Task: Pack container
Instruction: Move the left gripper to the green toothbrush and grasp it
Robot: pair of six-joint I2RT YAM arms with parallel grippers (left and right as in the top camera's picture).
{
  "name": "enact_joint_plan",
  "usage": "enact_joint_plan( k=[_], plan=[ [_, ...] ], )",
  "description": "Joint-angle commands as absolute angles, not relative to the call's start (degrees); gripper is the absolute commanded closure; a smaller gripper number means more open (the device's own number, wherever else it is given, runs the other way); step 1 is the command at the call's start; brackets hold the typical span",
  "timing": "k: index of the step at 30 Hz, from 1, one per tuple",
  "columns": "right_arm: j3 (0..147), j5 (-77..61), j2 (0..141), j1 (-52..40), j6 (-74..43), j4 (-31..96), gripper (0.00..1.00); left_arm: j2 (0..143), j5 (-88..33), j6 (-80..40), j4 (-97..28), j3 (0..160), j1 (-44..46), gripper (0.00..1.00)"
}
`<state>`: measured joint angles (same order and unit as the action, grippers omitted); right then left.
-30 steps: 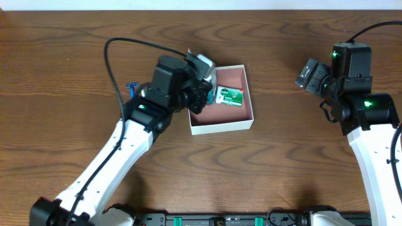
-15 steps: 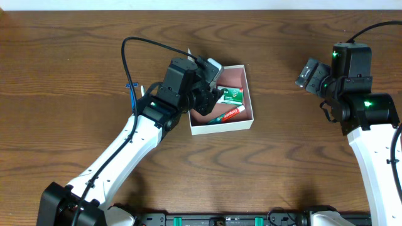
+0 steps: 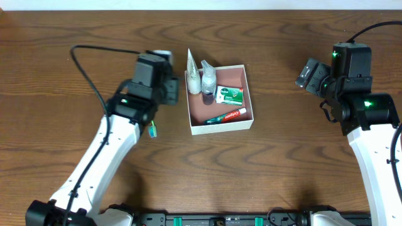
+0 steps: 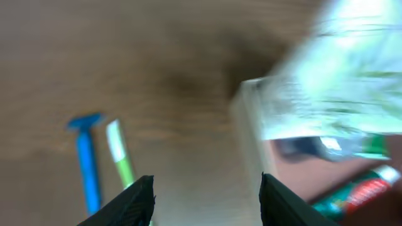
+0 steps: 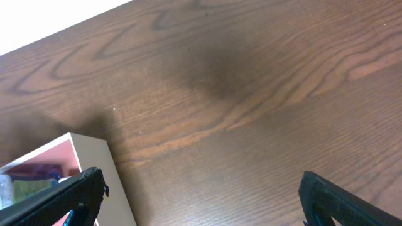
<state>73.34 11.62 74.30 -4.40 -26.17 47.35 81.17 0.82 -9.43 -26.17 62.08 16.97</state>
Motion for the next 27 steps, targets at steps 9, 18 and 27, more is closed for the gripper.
enact_joint_plan(
  k=[9,18,27],
  plan=[
    [74.04,12.43,74.28,-4.03,-26.98,47.44,0.01,93.73,6.90,-22.04,-31.05,62.87,11.27,0.46],
    [74.04,12.43,74.26,-4.03,-26.98,47.44,0.01,102.65,6.94,-24.93,-31.03,62.87,11.20,0.46],
    [74.04,12.43,74.26,-4.03,-26.98,47.44,0.01,104.92,6.92,-29.30,-31.22,62.87,10.61,0.46]
  ],
)
